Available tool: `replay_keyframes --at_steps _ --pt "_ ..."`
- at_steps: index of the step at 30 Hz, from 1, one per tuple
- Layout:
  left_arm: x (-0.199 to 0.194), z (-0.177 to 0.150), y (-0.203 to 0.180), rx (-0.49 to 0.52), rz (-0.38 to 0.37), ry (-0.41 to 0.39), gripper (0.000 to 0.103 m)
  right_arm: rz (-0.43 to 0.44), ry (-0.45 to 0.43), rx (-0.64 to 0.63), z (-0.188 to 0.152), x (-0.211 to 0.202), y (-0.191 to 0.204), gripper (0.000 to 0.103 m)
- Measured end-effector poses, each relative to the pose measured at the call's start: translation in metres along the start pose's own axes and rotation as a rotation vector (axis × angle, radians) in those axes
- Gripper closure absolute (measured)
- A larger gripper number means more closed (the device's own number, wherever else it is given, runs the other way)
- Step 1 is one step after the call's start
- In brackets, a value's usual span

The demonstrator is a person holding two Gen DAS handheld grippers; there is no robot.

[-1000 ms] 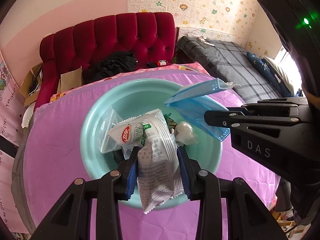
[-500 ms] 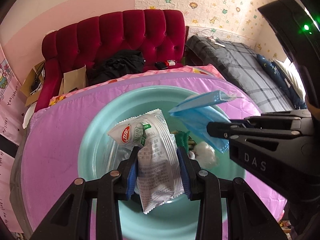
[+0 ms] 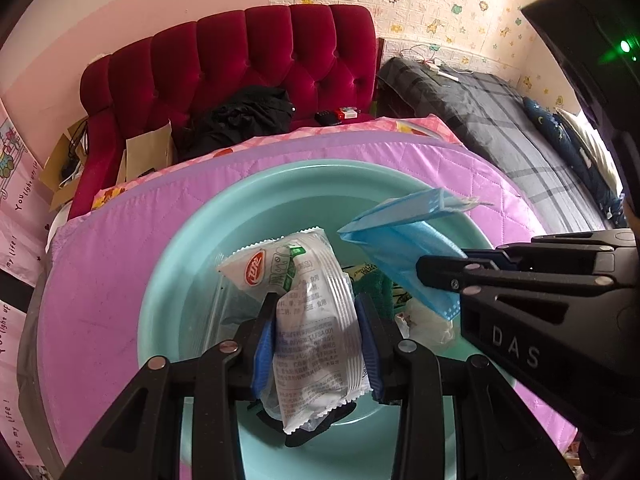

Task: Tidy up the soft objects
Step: 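Open both tools to drop the masks and snack packet into the basin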

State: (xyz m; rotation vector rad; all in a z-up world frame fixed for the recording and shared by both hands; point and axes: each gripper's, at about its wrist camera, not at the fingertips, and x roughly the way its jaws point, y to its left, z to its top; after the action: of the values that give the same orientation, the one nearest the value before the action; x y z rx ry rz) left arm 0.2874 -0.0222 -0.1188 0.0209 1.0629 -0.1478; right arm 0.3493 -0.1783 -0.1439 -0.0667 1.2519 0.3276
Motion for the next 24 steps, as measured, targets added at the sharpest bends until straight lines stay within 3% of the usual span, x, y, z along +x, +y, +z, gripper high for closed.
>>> replay_keyframes --at_steps 2,3,5,6,8,10,12,24 --pt "-0.001 0.000 0.000 -0.003 0.003 -0.007 0.056 0.021 0.000 -0.003 0.001 -0.001 0.001 0.076" --pt "-0.002 -0.001 -0.001 -0.001 0.010 -0.010 0.052 0.023 -0.008 -0.005 0.001 -0.002 0.001 0.059" --pt "-0.005 -0.001 -0.001 -0.001 0.029 -0.024 0.015 0.004 -0.025 -0.006 0.000 -0.006 0.002 0.055" --pt "-0.007 0.000 -0.001 -0.005 0.039 -0.036 0.008 -0.005 -0.031 -0.010 0.000 -0.008 0.002 0.052" --pt "-0.009 0.000 0.000 -0.007 0.073 -0.046 0.000 -0.025 -0.036 -0.017 0.000 -0.011 0.003 0.038" --pt "-0.012 -0.002 0.001 -0.008 0.097 -0.054 0.000 -0.051 -0.056 -0.018 0.000 -0.015 0.003 0.014" --pt "-0.015 -0.004 0.003 -0.011 0.112 -0.059 0.000 -0.072 -0.072 -0.015 -0.001 -0.019 0.002 0.003" --pt "-0.055 -0.026 -0.008 0.028 0.114 -0.072 0.000 -0.098 -0.118 -0.058 -0.026 -0.048 0.013 0.000"
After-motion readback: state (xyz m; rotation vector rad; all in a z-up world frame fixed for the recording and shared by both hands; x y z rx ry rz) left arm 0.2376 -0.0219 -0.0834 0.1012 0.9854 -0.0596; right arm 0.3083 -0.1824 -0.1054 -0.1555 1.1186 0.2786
